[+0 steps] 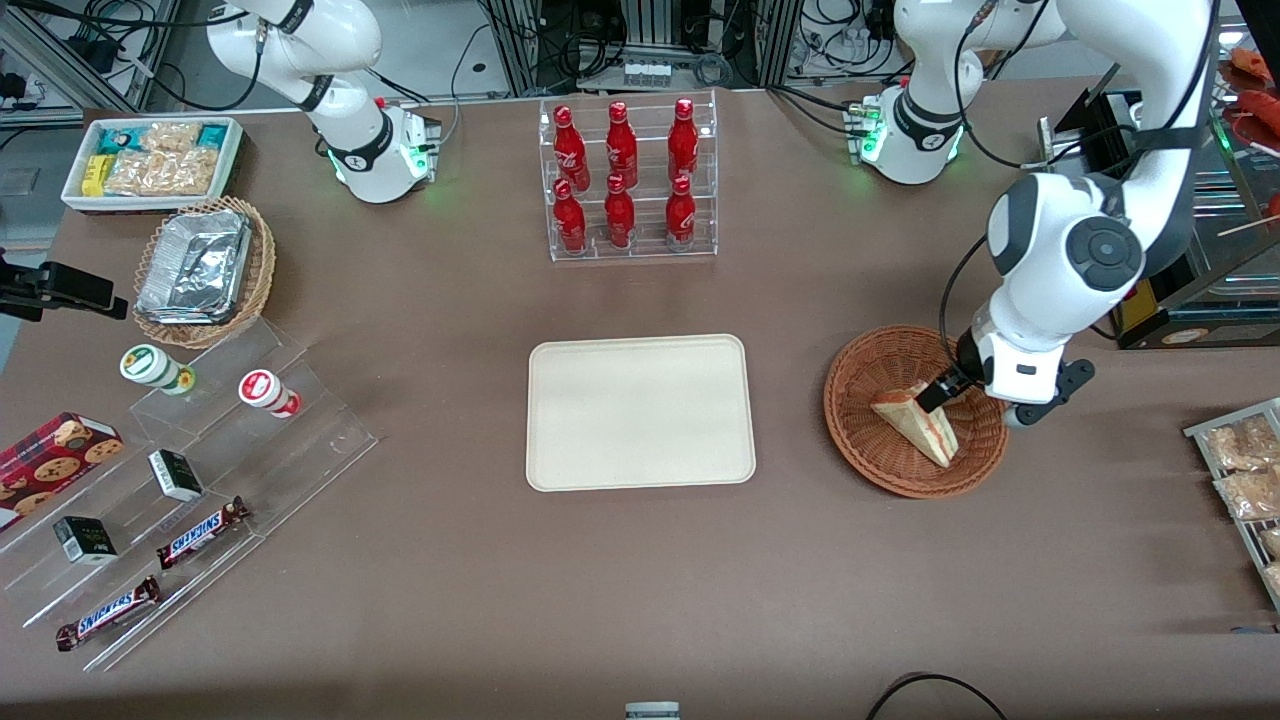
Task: Place sandwich from basket to tray
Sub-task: 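Lower the open left gripper over the sandwich in the wicker basket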
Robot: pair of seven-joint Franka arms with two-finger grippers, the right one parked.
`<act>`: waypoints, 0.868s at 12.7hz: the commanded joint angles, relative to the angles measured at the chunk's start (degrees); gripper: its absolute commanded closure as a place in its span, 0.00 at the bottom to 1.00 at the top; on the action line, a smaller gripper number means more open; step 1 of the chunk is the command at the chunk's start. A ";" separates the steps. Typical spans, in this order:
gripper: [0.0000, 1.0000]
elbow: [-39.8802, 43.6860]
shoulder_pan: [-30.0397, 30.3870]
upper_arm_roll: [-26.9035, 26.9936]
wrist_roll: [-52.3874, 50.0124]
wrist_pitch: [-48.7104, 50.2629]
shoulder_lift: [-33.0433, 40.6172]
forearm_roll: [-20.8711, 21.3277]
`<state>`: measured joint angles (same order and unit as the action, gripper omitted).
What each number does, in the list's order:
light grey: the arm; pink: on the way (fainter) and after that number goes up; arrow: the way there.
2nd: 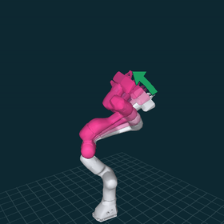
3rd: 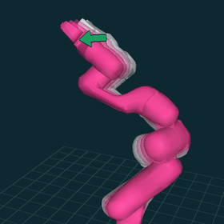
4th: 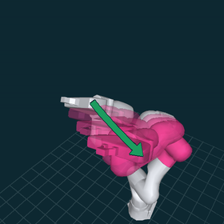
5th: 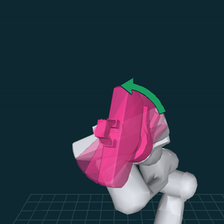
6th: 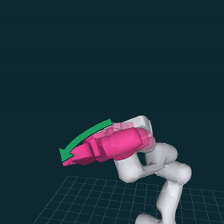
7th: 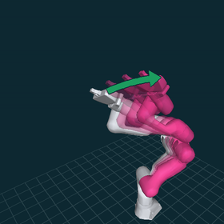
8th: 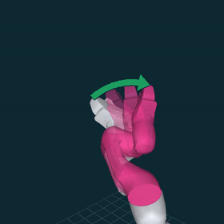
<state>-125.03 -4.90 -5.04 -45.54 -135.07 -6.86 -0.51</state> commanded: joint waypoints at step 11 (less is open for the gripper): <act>0.23 -1.71 -1.61 0.65 -7.10 -10.03 -8.33 -0.45</act>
<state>-127.21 -6.53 -4.49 -50.56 -143.52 -14.49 -0.53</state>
